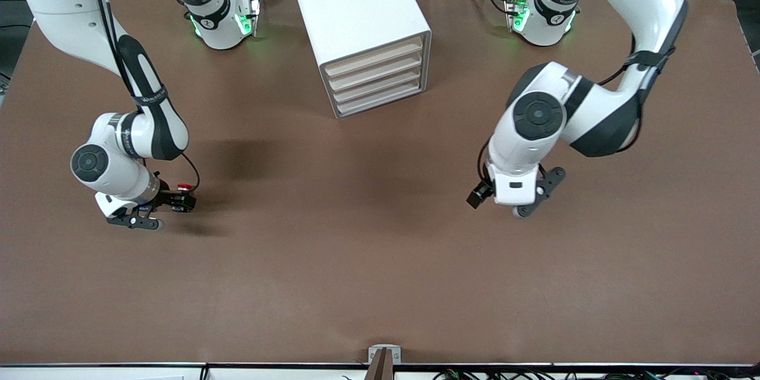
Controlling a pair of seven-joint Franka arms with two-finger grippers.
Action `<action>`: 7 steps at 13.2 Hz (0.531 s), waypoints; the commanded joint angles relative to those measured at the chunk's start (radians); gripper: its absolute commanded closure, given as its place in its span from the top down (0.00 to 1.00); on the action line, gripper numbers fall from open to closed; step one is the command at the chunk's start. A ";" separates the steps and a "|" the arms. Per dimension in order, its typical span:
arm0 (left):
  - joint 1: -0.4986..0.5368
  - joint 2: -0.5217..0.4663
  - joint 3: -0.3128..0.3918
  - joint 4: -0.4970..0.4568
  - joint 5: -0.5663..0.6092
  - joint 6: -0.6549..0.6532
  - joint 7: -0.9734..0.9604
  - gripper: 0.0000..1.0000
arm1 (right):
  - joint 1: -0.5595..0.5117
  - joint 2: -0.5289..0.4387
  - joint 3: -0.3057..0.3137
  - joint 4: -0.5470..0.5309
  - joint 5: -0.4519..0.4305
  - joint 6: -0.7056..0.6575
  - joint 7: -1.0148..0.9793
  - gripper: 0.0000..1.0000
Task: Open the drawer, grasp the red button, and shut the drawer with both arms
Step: 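Set the button on the table with the right gripper while the left withdraws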
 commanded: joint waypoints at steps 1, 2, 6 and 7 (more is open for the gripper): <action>0.077 -0.008 -0.003 0.068 -0.001 -0.033 0.070 1.00 | -0.014 -0.120 0.025 -0.017 -0.015 -0.112 0.013 1.00; 0.100 -0.013 -0.005 0.074 -0.006 -0.051 0.099 1.00 | -0.014 -0.149 0.025 -0.017 -0.013 -0.149 0.006 1.00; 0.123 -0.014 -0.008 0.128 -0.010 -0.183 0.269 1.00 | -0.014 -0.307 0.025 -0.017 -0.008 -0.356 -0.001 1.00; 0.125 -0.021 -0.006 0.148 -0.030 -0.212 0.325 1.00 | -0.014 -0.346 0.027 -0.015 -0.007 -0.403 -0.016 1.00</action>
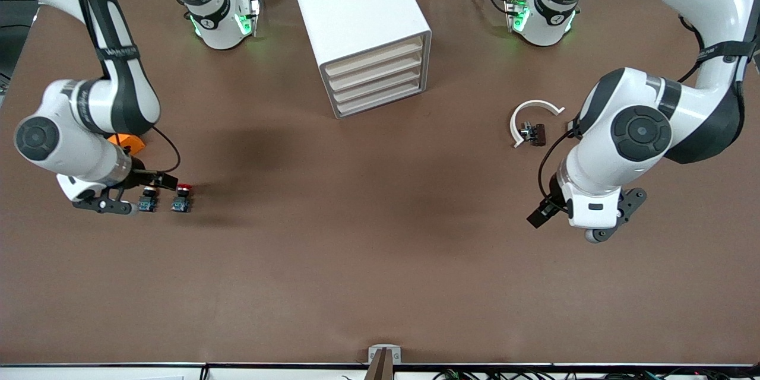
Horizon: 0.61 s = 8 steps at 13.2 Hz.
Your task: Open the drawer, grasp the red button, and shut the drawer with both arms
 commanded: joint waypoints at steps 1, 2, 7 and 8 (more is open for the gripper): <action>-0.006 -0.060 0.014 0.043 -0.064 -0.084 0.138 1.00 | -0.017 -0.128 0.014 -0.018 -0.001 -0.108 -0.056 1.00; -0.018 -0.094 0.057 0.039 -0.106 -0.087 0.196 1.00 | -0.022 -0.157 0.012 -0.004 0.008 -0.148 -0.090 1.00; -0.159 -0.293 0.388 0.015 -0.292 -0.208 0.575 1.00 | -0.042 -0.211 0.004 0.205 0.042 -0.454 -0.130 1.00; -0.168 -0.316 0.423 0.015 -0.292 -0.219 0.655 1.00 | -0.052 -0.211 0.004 0.251 0.042 -0.499 -0.130 1.00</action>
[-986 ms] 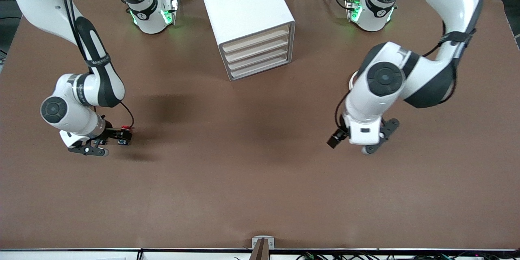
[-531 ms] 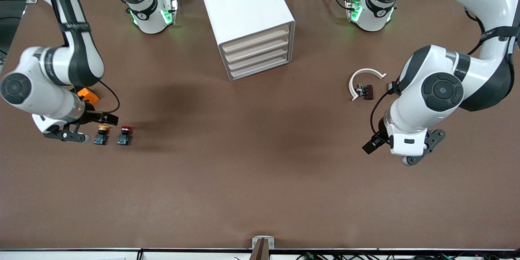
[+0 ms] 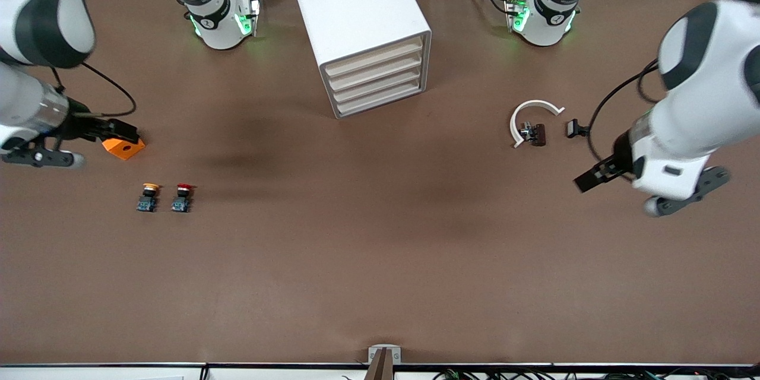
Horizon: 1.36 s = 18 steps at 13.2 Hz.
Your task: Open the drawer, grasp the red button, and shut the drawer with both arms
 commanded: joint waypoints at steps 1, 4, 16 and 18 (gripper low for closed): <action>-0.041 -0.093 0.106 -0.028 -0.023 -0.057 0.202 1.00 | -0.036 0.007 0.010 0.134 0.020 -0.119 -0.025 1.00; -0.064 -0.140 0.196 -0.033 -0.053 -0.137 0.402 1.00 | -0.043 0.008 0.003 0.267 0.018 -0.240 -0.025 1.00; -0.034 -0.346 0.214 -0.225 -0.107 -0.149 0.511 1.00 | -0.030 0.016 0.010 0.383 -0.009 -0.334 -0.023 1.00; -0.035 -0.365 0.214 -0.223 -0.105 -0.154 0.513 1.00 | -0.027 0.018 0.010 0.383 -0.014 -0.334 -0.023 1.00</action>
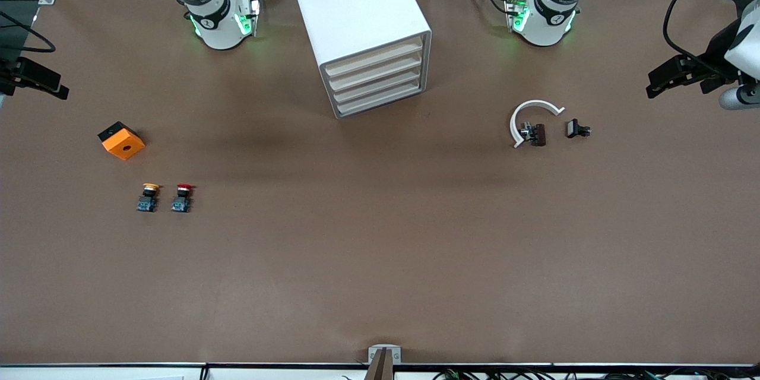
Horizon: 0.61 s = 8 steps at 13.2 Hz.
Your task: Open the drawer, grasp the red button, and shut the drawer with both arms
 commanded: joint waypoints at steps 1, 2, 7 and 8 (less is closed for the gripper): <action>0.017 -0.054 -0.012 -0.029 -0.006 -0.002 0.016 1.00 | 0.004 0.014 -0.002 0.025 -0.009 -0.007 -0.010 1.00; 0.017 -0.056 -0.014 -0.026 -0.006 -0.001 0.016 1.00 | 0.004 0.014 -0.002 0.025 -0.006 -0.002 -0.010 1.00; 0.011 -0.045 -0.017 -0.003 -0.006 -0.004 -0.001 1.00 | 0.003 0.015 -0.002 0.025 -0.010 -0.002 -0.008 1.00; 0.011 -0.040 -0.015 0.007 -0.006 -0.004 -0.003 1.00 | 0.003 0.015 -0.002 0.025 -0.007 -0.001 -0.008 1.00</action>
